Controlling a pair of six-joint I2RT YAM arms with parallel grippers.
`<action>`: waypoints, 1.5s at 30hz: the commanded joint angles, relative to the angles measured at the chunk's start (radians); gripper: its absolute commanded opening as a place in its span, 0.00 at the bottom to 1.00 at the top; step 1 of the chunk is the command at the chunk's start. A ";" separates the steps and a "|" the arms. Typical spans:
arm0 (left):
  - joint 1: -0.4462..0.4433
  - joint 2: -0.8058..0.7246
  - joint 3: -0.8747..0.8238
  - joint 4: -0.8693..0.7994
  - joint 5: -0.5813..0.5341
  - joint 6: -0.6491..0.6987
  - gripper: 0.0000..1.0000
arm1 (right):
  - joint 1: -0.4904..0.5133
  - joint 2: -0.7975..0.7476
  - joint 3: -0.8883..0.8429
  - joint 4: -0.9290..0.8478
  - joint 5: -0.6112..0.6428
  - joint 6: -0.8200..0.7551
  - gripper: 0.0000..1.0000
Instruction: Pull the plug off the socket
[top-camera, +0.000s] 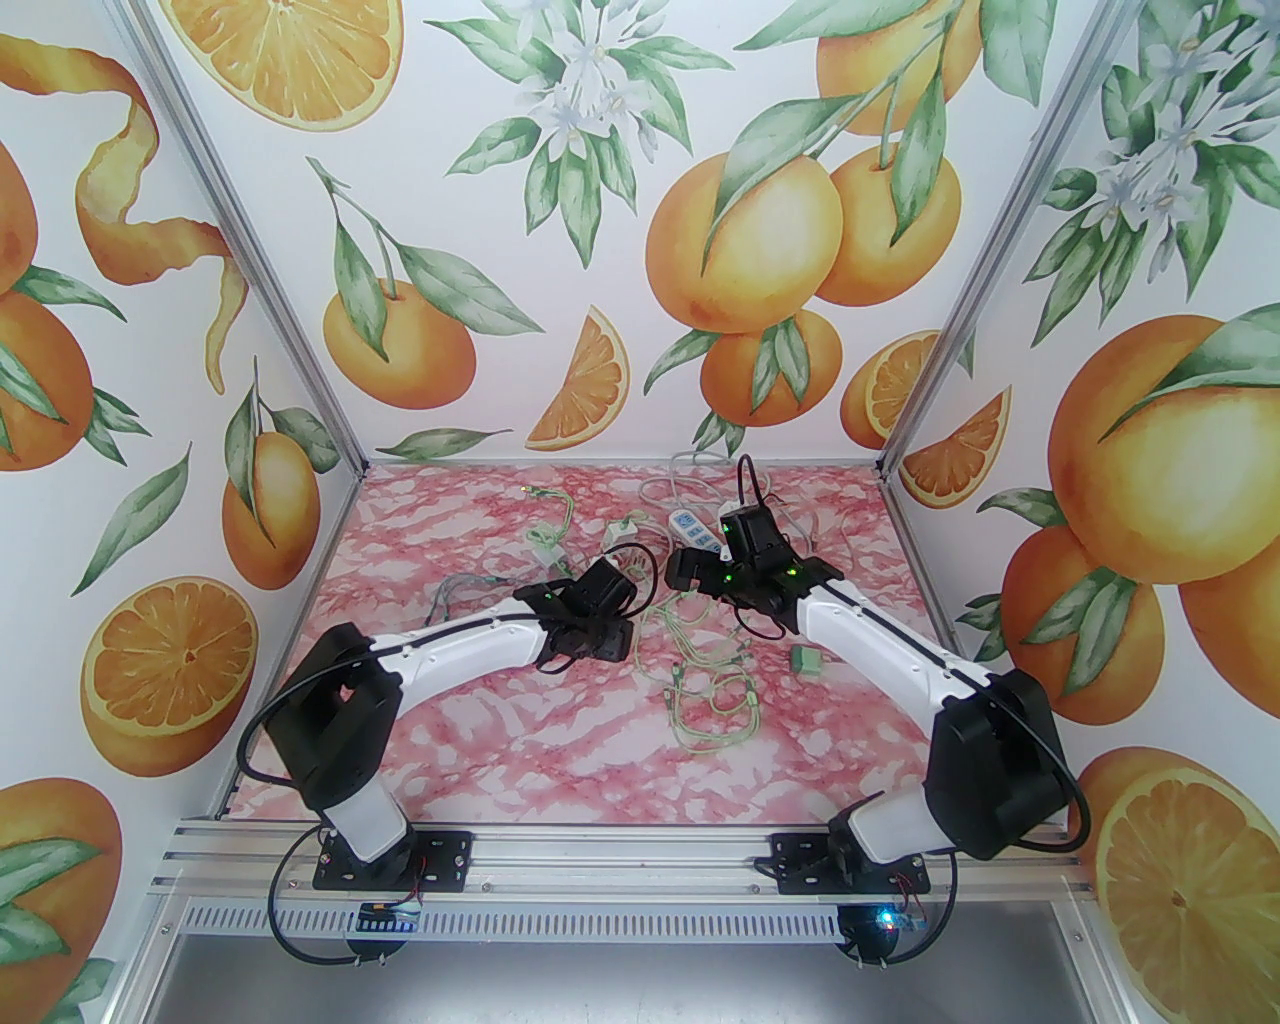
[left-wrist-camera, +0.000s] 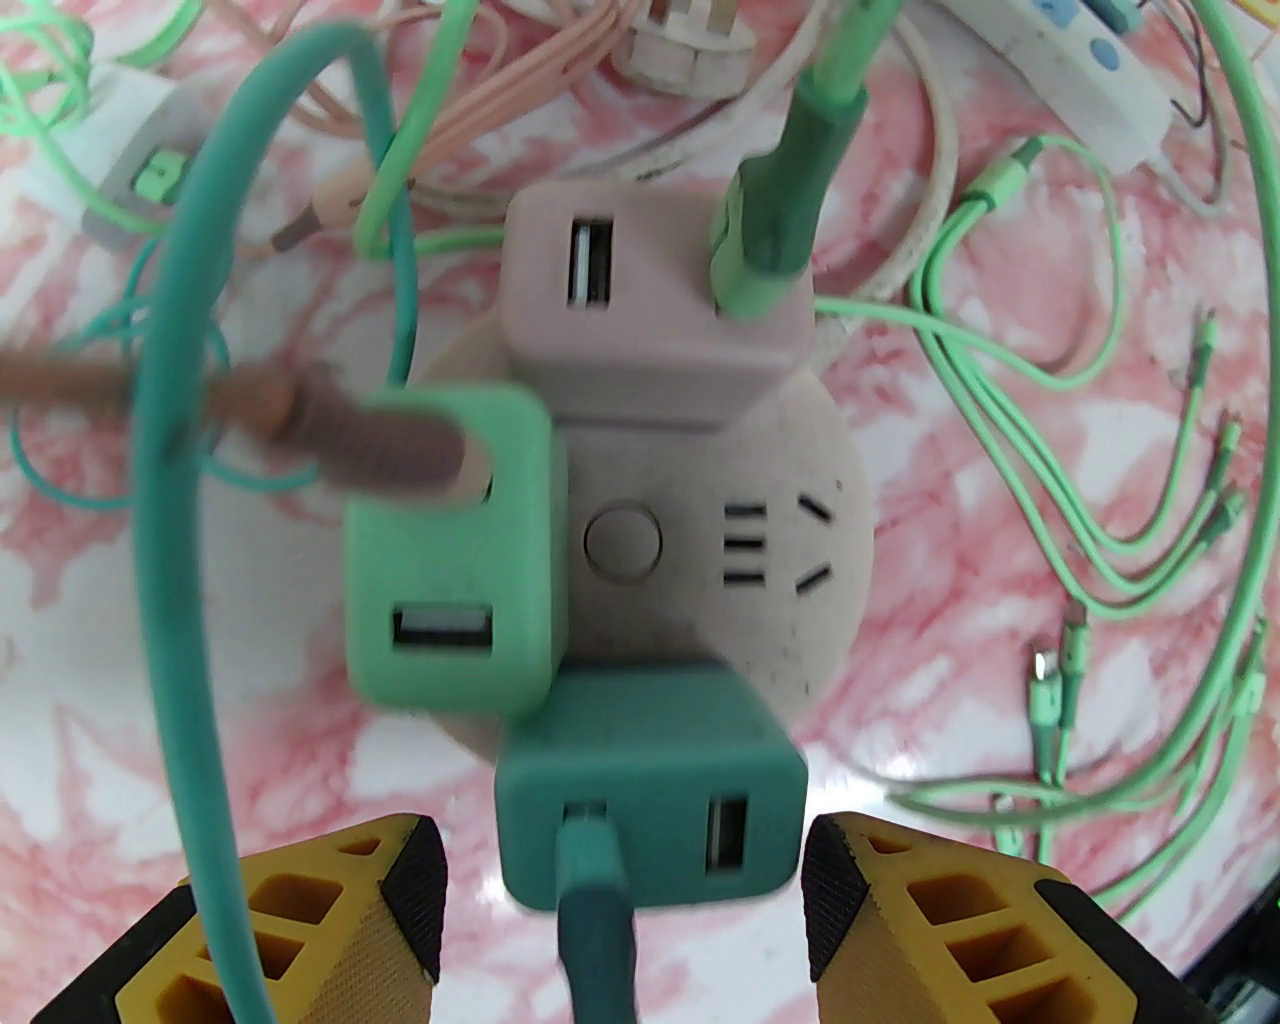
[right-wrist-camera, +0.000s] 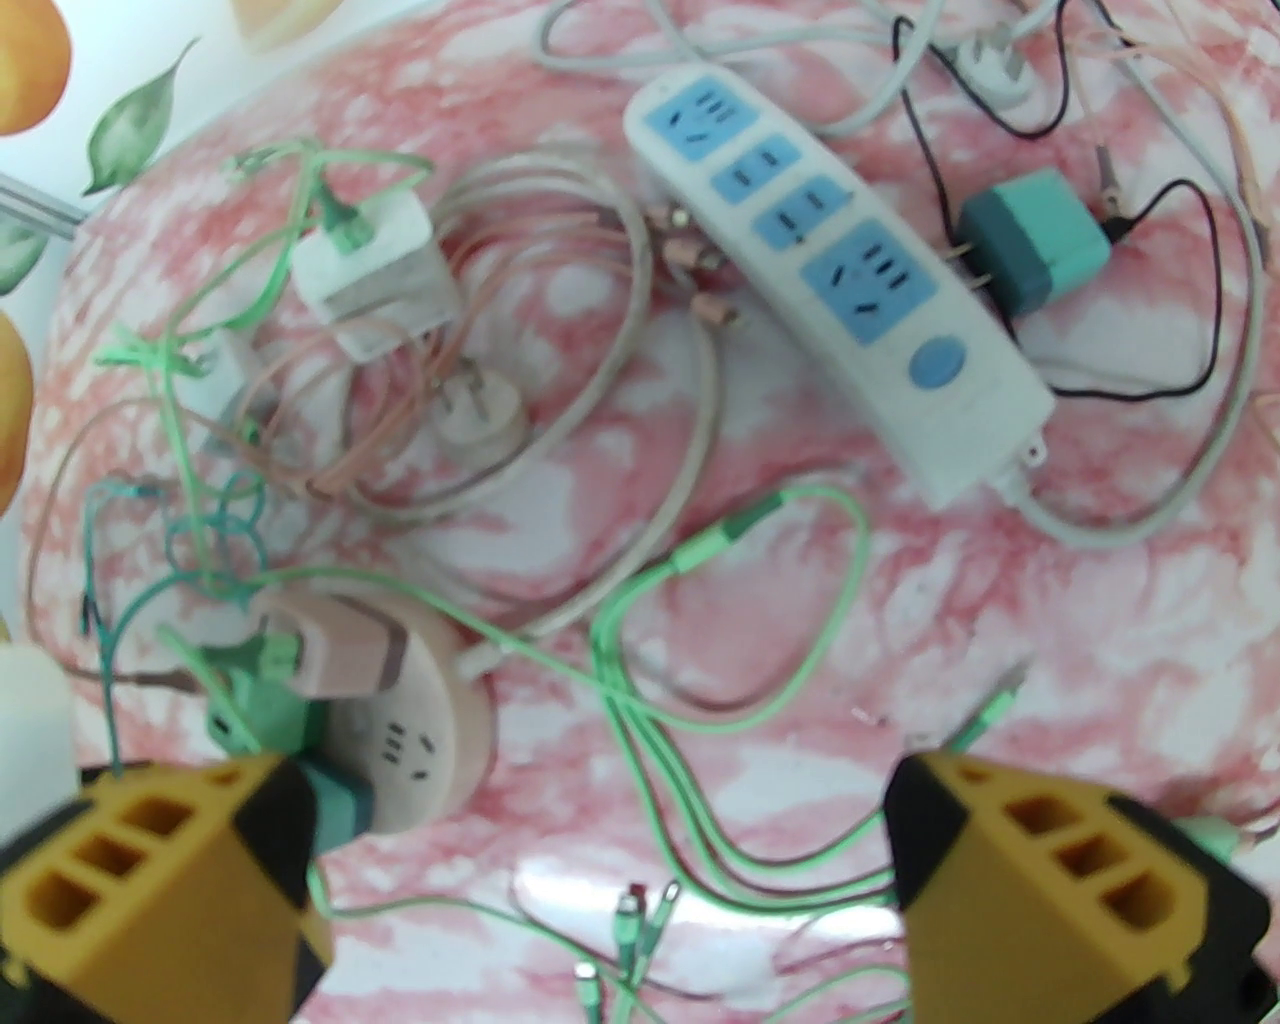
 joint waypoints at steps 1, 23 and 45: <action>0.008 0.025 0.039 0.032 -0.020 0.043 0.61 | -0.017 -0.010 -0.030 0.052 -0.101 0.030 0.91; 0.029 -0.011 -0.038 0.016 0.011 0.121 0.37 | -0.039 0.121 -0.007 0.151 -0.319 0.081 0.72; 0.046 -0.147 -0.204 0.045 0.119 0.165 0.36 | 0.126 0.339 0.006 0.291 -0.526 0.140 0.59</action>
